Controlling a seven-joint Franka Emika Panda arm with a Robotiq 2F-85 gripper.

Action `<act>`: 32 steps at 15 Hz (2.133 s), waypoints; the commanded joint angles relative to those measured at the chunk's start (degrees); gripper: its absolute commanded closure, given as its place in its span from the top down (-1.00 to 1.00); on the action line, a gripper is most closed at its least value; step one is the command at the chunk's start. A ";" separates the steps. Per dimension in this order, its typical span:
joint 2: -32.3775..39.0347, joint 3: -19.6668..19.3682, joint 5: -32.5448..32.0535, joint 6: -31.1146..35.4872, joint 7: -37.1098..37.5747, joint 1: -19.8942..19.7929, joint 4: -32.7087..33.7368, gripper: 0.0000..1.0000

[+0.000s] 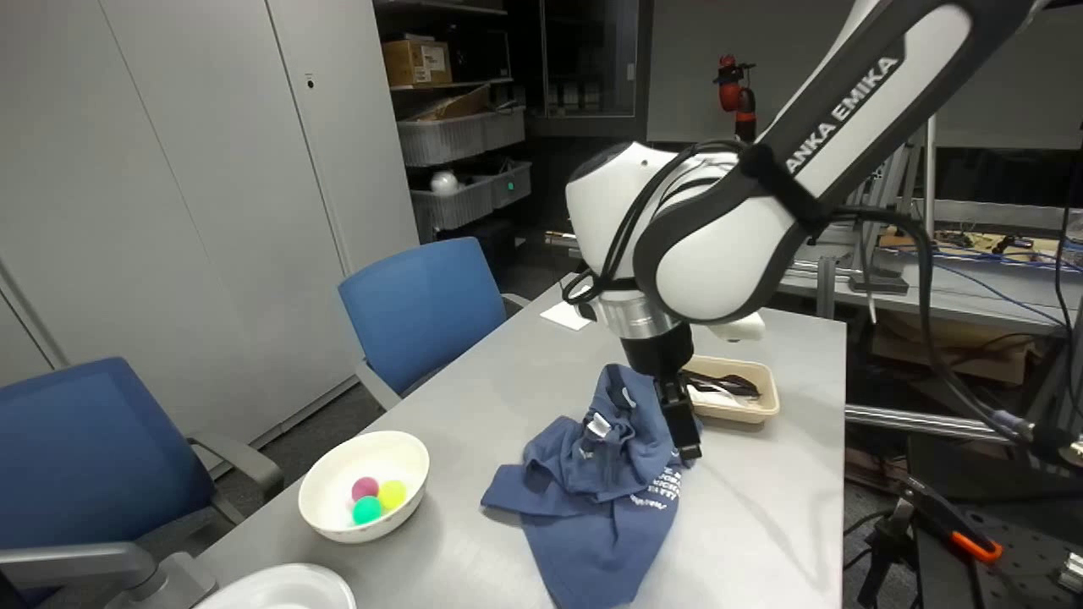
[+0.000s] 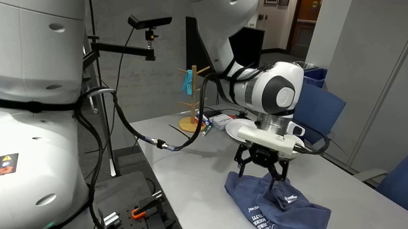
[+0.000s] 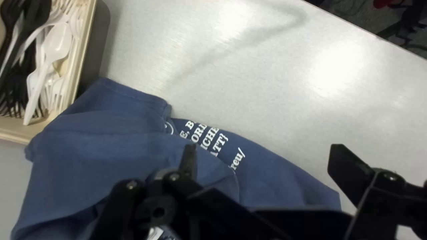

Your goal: Unfold the t-shirt

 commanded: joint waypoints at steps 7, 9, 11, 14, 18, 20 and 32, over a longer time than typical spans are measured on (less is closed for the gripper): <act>19.11 1.78 -0.32 -1.44 -10.44 -2.34 14.07 0.98; 21.31 1.67 -2.26 -0.35 -9.62 -1.36 16.07 0.90; 22.97 1.66 -4.13 0.34 -9.23 -0.67 17.87 0.87; 24.75 1.50 -6.47 1.83 -8.83 -0.14 19.89 0.85; 26.54 -0.21 -10.72 7.42 -6.29 0.86 20.98 0.80; 27.27 -0.88 -12.20 9.88 -5.42 0.92 21.33 0.79; 27.85 -13.90 -24.18 36.97 12.55 10.12 23.47 0.66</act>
